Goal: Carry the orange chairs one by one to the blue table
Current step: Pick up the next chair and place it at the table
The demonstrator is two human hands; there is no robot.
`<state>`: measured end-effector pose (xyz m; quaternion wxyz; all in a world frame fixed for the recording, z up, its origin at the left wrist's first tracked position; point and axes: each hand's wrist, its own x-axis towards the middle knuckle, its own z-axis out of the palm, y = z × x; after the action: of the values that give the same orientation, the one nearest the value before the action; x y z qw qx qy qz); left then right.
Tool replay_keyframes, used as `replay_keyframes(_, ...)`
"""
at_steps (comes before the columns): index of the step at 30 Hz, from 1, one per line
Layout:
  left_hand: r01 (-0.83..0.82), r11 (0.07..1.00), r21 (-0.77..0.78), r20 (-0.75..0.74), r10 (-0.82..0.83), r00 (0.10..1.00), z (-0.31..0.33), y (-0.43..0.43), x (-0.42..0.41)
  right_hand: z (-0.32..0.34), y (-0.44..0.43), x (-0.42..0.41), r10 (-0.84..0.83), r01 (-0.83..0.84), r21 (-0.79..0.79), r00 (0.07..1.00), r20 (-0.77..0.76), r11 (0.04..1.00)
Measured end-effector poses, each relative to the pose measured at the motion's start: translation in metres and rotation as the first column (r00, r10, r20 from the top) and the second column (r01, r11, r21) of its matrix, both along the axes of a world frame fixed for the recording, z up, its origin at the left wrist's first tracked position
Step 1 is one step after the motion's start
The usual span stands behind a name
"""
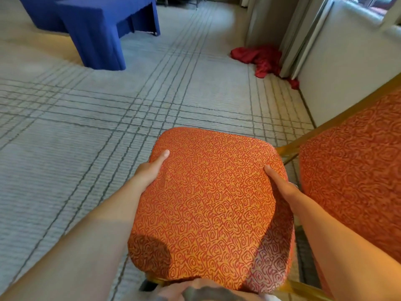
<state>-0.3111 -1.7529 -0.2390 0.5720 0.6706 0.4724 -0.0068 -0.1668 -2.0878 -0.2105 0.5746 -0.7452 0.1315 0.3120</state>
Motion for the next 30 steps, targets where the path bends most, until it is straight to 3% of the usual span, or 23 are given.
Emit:
replay_keyframes(8, -0.044, 0.999, 0.003, -0.047, 0.044, 0.998, 0.0, 0.067, 0.13, -0.043, 0.062, 0.153, 0.08, -0.087, -0.096, 0.994, -0.078, 0.992)
replay_keyframes(13, 0.006, 0.999, 0.041, -0.046, -0.004, 0.999, -0.011, 0.132, 0.236, -0.055, 0.121, 0.252, 0.019, -0.032, -0.137, 0.995, -0.1, 0.99)
replay_keyframes(24, 0.056, 0.995, 0.081, 0.006, -0.057, 0.998, 0.026, 0.27, 0.476, -0.002, 0.256, 0.446, -0.04, 0.042, -0.076, 0.999, 0.023, 0.996)
replay_keyframes(30, 0.059, 0.998, 0.017, 0.01, -0.059, 0.998, 0.01, 0.316, 0.594, -0.016, 0.304, 0.566, -0.04, 0.04, -0.108, 0.999, 0.005, 0.993)
